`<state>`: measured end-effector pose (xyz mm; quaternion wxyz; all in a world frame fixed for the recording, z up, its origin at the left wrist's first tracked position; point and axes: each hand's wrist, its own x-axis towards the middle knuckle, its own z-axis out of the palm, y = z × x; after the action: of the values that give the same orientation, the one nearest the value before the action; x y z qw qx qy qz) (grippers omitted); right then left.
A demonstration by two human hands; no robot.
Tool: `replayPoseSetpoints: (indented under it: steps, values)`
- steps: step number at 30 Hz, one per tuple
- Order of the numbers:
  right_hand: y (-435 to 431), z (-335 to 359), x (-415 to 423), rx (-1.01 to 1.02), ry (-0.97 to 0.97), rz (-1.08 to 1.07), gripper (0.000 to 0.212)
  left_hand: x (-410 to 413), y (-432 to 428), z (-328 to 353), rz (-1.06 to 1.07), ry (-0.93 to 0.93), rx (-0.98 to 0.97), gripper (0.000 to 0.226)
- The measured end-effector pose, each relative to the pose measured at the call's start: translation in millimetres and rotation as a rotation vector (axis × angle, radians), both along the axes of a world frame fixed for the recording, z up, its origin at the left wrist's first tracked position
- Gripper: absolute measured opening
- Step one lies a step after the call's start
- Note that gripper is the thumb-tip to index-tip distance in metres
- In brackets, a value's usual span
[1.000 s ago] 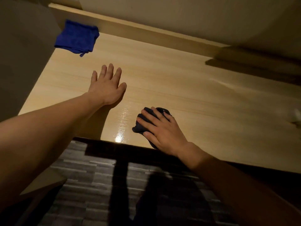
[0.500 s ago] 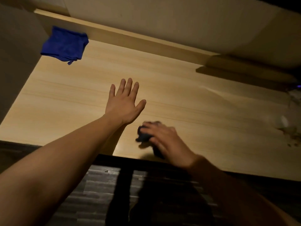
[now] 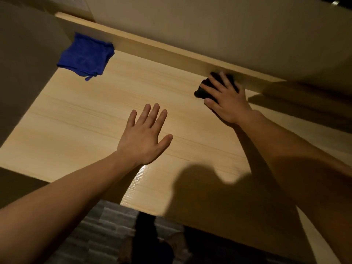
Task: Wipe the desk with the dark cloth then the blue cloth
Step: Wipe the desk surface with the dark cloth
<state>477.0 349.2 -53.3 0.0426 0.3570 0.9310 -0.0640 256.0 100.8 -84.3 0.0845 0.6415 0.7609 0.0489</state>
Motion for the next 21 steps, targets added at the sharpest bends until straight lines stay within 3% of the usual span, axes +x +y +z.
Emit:
replayPoseSetpoints:
  steps: [11,21]
  values:
    - [-21,-12,13,-0.054,0.055,-0.037,0.06,0,0,1,0.002,0.004,-0.013,0.079]
    - [-111,-16,45,-0.048,0.074,-0.008,0.056,-1,1,2,0.001,-0.012,-0.028,0.08]
